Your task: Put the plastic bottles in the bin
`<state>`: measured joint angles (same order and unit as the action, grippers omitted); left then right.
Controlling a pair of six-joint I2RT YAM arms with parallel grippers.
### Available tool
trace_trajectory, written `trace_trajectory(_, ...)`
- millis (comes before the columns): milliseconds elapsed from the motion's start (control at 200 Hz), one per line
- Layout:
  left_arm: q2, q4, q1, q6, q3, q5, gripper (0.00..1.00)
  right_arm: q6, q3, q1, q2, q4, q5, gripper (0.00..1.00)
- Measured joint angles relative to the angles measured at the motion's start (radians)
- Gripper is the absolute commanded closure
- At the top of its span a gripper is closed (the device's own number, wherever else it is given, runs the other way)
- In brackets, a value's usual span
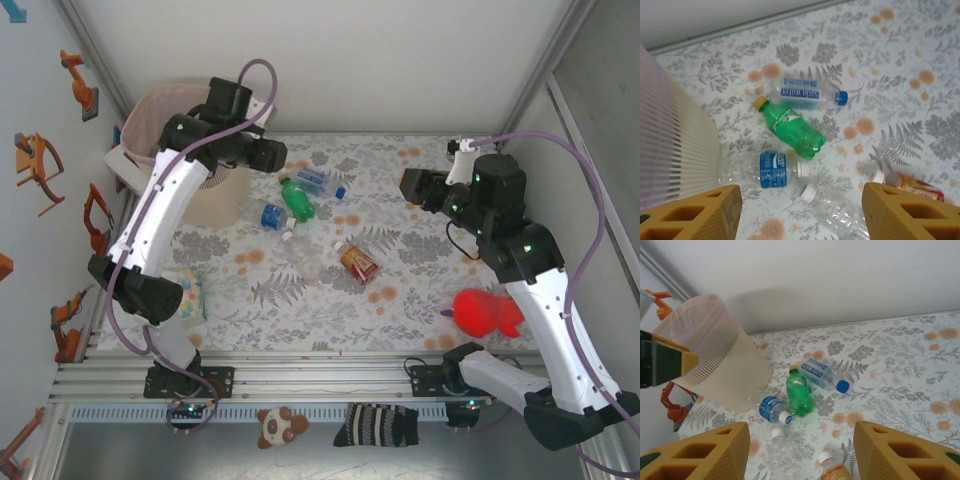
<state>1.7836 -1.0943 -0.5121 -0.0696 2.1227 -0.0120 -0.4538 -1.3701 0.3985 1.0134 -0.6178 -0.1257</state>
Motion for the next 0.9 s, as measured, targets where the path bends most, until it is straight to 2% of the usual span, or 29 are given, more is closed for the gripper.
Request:
trace_trajectory(140, 0.032, -0.001, -0.039, -0.027, -0.044, 0.069, 0.35, 0.000, 0.000, 0.000, 0.000, 0.000, 0.000, 0.44)
trace_trajectory(275, 0.048, 0.039, -0.067, -0.151, -0.120, 0.111, 0.34, 0.002, 0.005, 0.000, -0.002, 0.000, 0.000, 0.44)
trace_trajectory(431, 0.048, 0.147, -0.090, -0.401, -0.262, 0.178, 0.31, 0.002, 0.026, 0.000, -0.016, -0.008, 0.004, 0.44)
trace_trajectory(601, 0.049, 0.238, -0.114, -0.712, -0.418, 0.251, 0.22, 0.003, 0.027, 0.000, -0.018, -0.019, 0.005, 0.44)
trace_trajectory(781, 0.053, 0.301, -0.151, -1.020, -0.515, 0.328, 0.17, 0.003, 0.027, 0.000, -0.018, -0.024, 0.005, 0.44)
trace_trajectory(896, 0.074, 0.337, -0.157, -1.164, -0.559, 0.356, 0.12, 0.008, 0.027, 0.000, -0.024, -0.031, 0.005, 0.44)
